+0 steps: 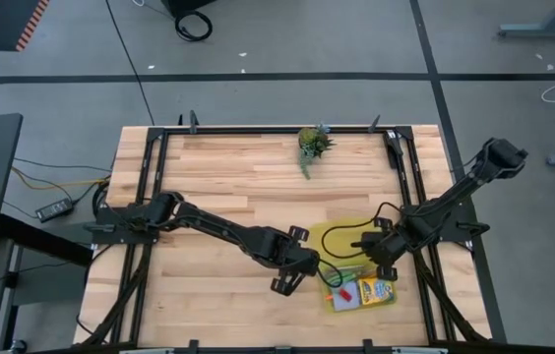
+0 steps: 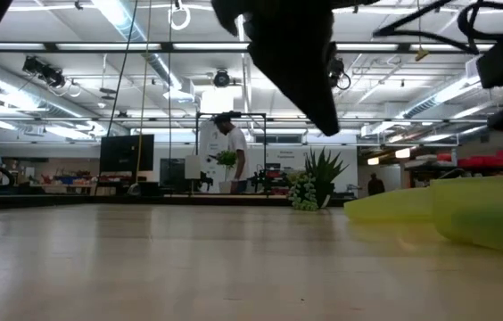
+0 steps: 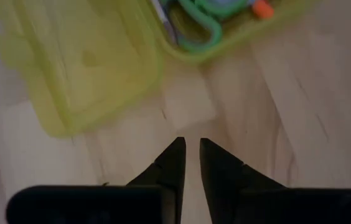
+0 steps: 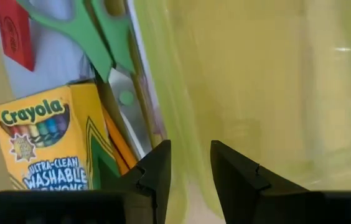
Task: Pack school essentials
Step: Return to Home Position
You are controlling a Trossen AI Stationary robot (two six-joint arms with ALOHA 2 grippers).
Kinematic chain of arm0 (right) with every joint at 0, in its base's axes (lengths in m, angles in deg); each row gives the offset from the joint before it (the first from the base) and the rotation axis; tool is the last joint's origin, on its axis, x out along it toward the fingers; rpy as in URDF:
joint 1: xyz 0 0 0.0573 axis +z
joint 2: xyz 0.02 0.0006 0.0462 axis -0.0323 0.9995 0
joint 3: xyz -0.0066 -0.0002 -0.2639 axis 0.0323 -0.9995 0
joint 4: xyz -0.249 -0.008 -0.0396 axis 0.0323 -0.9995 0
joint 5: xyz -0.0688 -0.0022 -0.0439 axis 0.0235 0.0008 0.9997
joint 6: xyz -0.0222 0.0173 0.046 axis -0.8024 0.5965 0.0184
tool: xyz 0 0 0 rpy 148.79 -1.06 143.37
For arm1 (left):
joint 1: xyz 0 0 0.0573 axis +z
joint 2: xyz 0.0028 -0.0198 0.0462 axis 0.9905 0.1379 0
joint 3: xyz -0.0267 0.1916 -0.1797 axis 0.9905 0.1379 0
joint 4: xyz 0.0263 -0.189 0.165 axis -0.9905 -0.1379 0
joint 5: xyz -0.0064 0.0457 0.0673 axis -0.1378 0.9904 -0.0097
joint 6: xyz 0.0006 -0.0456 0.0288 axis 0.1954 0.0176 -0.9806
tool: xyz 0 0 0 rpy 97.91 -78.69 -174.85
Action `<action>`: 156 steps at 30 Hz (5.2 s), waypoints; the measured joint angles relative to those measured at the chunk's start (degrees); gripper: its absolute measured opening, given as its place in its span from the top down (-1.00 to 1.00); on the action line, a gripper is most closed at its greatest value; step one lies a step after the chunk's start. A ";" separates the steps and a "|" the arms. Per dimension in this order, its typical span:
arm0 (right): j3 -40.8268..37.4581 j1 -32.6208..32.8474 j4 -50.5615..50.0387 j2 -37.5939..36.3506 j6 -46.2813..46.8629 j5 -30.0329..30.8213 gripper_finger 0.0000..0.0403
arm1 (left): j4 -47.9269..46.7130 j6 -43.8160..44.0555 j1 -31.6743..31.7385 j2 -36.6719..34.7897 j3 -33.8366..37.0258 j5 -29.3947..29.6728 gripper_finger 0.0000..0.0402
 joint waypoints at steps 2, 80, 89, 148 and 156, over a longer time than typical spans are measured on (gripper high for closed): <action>1.80 0.00 -3.03 -0.89 -0.08 1.13 0.41 | -1.84 0.00 -0.02 -0.49 0.00 -0.02 0.75; -19.46 -35.79 34.33 -55.58 -7.43 7.58 0.99 | 27.85 17.59 12.70 -73.38 68.52 7.13 0.99; -19.46 -44.51 34.46 -55.56 -6.95 3.58 0.99 | 31.02 18.91 16.36 -85.34 78.12 7.13 0.99; -31.72 -52.80 49.65 -57.07 -5.73 5.29 0.96 | 42.10 31.03 20.13 -126.32 106.95 7.26 0.85; -31.72 -52.78 44.87 -58.85 -7.20 1.08 0.97 | 41.92 30.51 20.11 -126.32 106.99 5.65 0.85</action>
